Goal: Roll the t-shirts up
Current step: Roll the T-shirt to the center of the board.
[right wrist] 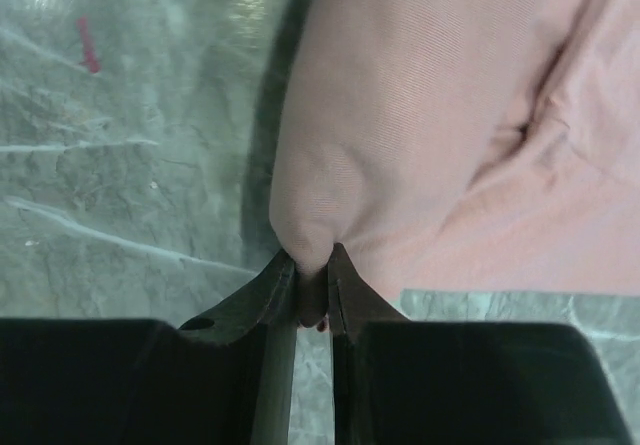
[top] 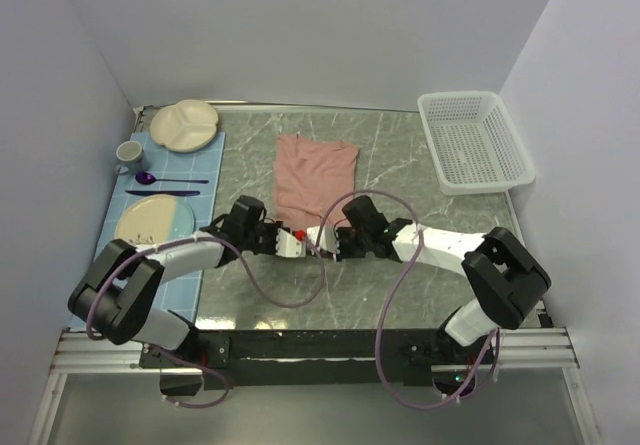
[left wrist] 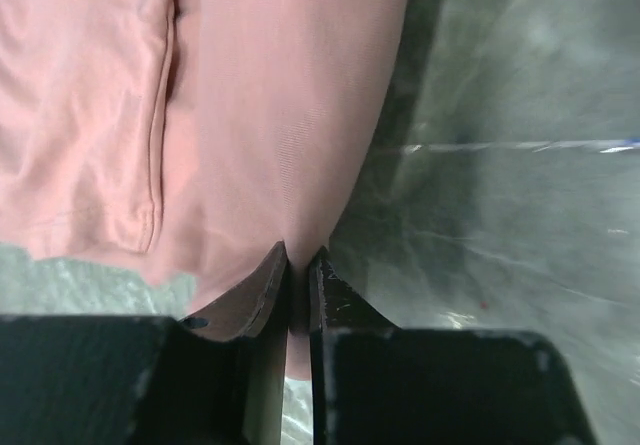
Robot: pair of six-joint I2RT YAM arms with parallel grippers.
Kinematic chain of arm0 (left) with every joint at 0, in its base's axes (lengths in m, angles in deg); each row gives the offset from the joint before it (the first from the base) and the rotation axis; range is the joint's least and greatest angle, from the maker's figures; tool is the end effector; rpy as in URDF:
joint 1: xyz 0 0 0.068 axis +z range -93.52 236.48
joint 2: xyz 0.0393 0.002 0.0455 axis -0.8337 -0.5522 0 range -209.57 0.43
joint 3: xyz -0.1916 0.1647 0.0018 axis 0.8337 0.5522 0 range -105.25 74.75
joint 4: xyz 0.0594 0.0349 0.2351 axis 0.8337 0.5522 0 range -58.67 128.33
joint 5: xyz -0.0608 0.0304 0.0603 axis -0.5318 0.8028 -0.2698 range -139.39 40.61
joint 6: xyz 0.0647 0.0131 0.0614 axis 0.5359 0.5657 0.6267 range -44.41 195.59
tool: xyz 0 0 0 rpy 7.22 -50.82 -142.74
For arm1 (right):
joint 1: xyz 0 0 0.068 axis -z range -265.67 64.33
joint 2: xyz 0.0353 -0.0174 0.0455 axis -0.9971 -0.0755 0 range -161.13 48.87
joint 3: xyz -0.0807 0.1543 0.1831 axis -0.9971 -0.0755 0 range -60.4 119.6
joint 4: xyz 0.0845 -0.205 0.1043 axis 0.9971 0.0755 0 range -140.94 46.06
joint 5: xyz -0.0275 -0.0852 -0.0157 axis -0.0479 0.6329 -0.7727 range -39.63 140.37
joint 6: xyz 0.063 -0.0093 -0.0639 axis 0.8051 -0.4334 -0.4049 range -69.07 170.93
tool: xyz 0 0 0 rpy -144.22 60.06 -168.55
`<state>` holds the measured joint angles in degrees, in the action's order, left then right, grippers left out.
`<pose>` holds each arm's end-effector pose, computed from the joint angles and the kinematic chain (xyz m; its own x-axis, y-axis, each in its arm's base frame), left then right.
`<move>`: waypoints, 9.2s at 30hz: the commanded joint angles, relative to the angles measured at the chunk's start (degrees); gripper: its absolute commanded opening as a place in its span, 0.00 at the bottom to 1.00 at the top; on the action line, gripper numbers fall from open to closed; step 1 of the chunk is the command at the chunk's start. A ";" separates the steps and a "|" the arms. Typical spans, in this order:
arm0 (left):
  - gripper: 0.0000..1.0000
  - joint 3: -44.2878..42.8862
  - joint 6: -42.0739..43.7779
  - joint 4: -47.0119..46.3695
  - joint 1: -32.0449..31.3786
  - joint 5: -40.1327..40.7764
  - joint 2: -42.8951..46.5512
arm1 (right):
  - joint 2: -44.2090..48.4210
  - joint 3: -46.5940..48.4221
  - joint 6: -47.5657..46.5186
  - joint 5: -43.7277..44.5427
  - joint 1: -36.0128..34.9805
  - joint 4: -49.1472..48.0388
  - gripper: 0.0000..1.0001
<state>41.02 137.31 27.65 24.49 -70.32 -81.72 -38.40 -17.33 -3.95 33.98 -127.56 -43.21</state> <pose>0.2295 -0.1773 0.1191 0.3424 0.7559 -0.5579 0.8621 -0.0167 0.5065 0.2131 0.2217 0.1217 0.2927 -0.7916 -0.5364 -0.9223 -0.0857 -0.3768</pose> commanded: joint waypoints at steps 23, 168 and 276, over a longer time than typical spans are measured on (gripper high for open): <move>0.16 -42.19 -3.18 67.03 10.89 -31.19 -28.64 | -12.48 22.13 9.53 -32.92 15.87 37.97 0.08; 0.13 -5.53 -17.76 13.50 -0.28 -13.31 2.26 | 0.43 7.37 -3.67 -13.84 6.38 14.85 0.12; 0.23 -68.13 -11.61 70.39 13.09 -25.04 -53.64 | 3.33 -11.17 -9.29 5.57 -0.21 -11.86 0.50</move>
<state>-25.89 124.10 103.38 36.95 -100.99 -132.97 -31.12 -31.69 -14.37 35.21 -127.54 -58.10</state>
